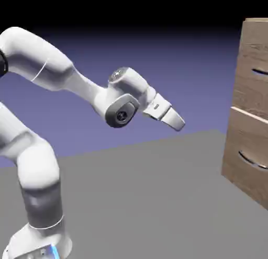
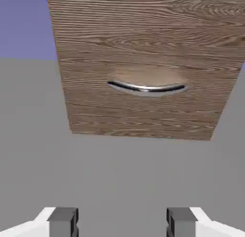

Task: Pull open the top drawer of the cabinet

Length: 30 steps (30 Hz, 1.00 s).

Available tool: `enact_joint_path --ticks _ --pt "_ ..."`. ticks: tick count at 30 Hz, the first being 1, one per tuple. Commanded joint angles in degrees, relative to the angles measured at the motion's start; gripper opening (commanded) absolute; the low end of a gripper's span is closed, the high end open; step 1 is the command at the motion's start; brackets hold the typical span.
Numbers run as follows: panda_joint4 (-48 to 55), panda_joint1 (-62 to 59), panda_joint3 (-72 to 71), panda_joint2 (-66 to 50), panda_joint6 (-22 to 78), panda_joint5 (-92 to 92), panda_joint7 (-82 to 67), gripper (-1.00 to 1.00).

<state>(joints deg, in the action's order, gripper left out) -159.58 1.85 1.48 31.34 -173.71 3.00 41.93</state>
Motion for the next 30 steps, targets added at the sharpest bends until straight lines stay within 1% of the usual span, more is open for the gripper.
enact_joint_path --ticks 1,30 --pt "1.18 0.96 1.23 -1.1 0.24 2.5 -0.44 0.0" --pt "35.29 28.85 36.83 -32.87 7.3 74.76 -13.08 0.0"
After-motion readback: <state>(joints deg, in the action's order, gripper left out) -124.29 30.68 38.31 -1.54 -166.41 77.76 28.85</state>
